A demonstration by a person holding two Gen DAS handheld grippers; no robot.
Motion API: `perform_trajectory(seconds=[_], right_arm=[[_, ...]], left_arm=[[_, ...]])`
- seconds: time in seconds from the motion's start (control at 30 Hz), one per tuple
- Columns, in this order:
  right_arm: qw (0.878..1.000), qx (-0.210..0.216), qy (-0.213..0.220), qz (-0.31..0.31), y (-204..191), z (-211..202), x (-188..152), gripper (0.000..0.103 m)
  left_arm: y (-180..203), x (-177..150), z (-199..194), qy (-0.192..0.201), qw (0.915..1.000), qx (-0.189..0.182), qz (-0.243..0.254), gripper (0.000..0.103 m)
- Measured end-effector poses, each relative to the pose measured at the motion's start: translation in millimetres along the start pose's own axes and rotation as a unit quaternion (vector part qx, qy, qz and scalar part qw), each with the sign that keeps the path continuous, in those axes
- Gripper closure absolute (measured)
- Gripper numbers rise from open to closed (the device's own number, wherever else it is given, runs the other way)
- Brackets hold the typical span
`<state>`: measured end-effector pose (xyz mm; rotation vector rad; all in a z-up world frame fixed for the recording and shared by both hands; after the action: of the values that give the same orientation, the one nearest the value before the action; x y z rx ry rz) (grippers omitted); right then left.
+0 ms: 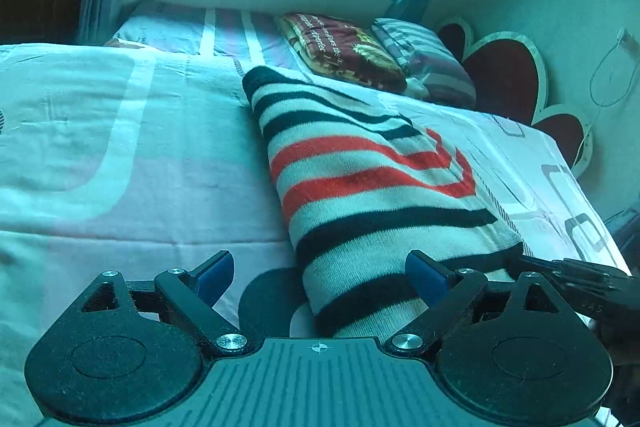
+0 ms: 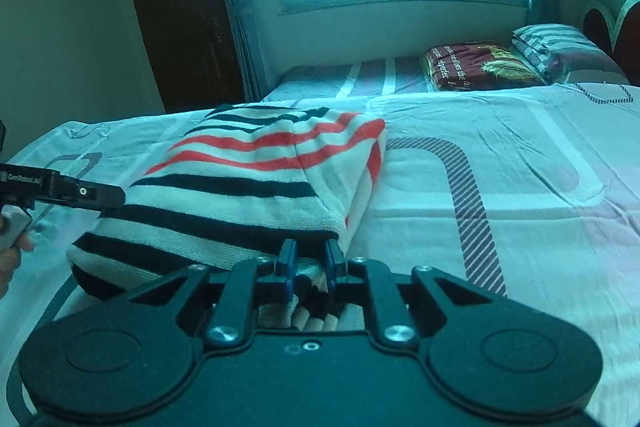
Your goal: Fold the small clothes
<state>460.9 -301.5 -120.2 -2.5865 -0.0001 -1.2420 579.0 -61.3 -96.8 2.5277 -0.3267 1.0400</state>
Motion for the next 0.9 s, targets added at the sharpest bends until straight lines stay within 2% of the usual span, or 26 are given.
perform_trajectory(seconds=[0.27,0.47,0.57,0.63,0.73,0.8,0.9], right_arm=[[1.0,-0.005,0.002,0.022,2,1,-4,0.08],[0.999,-0.016,-0.001,0.047,9,4,-6,0.067],[0.996,-0.011,-0.017,0.082,16,4,-3,0.062],[0.994,0.003,-0.009,0.109,20,-5,4,0.058],[0.988,0.029,0.01,0.152,33,-17,15,0.046],[0.98,0.056,-0.002,0.193,47,-13,21,0.042],[0.967,0.093,-0.031,0.237,61,4,27,0.042]], left_arm=[[1,-15,2,-0.009,0.9999,0.013,0.007,0.01],[4,-16,4,-0.011,0.9993,0.028,0.021,0.005],[4,-14,2,-0.016,0.9993,0.028,0.021,0.005],[6,-9,-6,-0.01,0.999,0.029,0.034,0.005],[-2,0,-16,0.008,0.9999,-0.006,0.009,0.006],[-12,6,-15,0.012,0.9988,-0.041,-0.024,0.006],[-22,14,-1,-0.001,0.991,-0.108,-0.079,0.014]])
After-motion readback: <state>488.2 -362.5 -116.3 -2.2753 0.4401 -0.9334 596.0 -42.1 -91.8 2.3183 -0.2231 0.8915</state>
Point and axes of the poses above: each gripper's, at about its wrist camera, not at the fingertips, and z roughly the way its jaws point, y to its right, x to its top, the point moved 7 cm from there along z, roughly the way its jaws point, and after that the axes turned 6 degrees about z, right-handed, at the moved point
